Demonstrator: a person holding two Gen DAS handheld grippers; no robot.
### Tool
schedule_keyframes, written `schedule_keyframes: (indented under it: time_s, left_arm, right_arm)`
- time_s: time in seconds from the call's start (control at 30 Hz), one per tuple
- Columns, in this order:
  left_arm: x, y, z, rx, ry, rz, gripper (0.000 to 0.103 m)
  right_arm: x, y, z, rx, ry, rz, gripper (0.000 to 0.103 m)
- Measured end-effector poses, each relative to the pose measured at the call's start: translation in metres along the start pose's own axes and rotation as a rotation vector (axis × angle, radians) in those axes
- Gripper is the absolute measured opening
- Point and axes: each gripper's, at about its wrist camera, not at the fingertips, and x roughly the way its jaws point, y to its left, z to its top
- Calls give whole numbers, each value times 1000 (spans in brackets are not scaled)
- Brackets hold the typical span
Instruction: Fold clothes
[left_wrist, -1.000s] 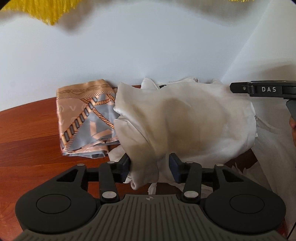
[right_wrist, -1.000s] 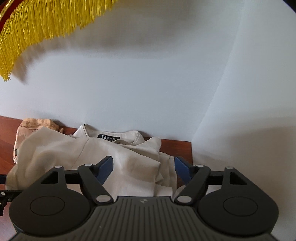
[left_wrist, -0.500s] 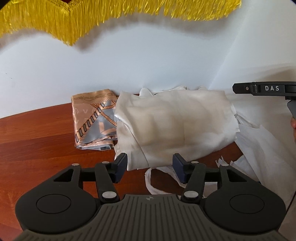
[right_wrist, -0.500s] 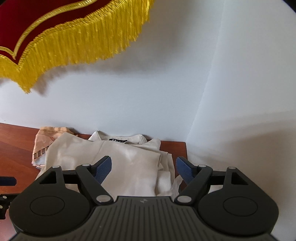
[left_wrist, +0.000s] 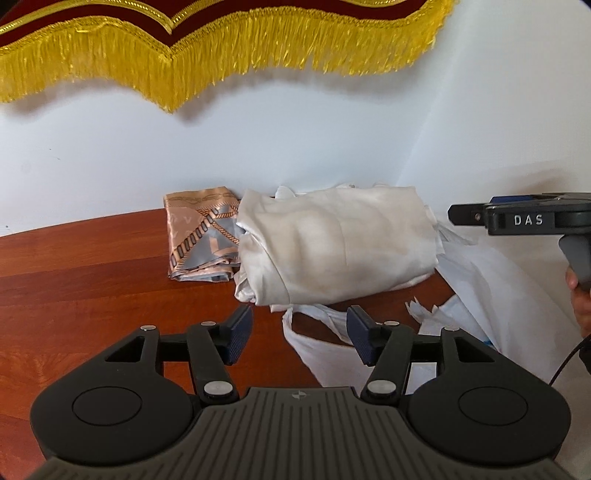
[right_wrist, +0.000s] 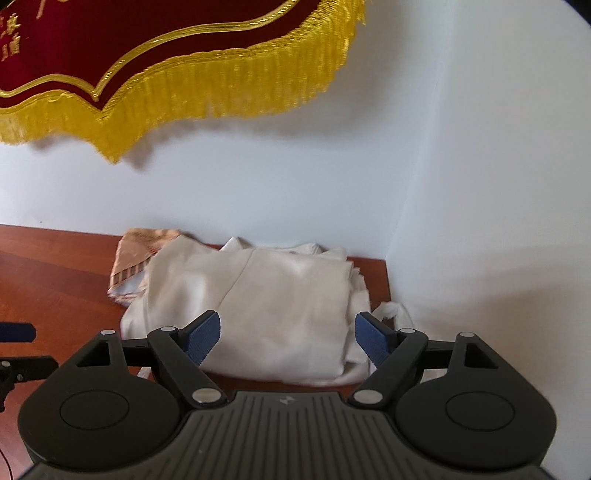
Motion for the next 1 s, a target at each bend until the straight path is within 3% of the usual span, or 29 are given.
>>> schedule_keyframes:
  time_s: [0.47, 0.83, 0.9, 1.0]
  left_arm:
    - [-70, 32, -50, 66, -13, -27, 60]
    - [-121, 82, -91, 96, -15, -43, 60]
    - [-128, 92, -99, 104, -9, -50, 60]
    - [-138, 108, -111, 106, -2, -57, 60]
  right_arm:
    - [-63, 74, -47, 40, -24, -22, 86]
    - [-107, 149, -80, 70, -57, -53, 89]
    - [-114, 163, -88, 75, -62, -57, 95]
    - [-124, 185, -99, 84, -70, -63, 95]
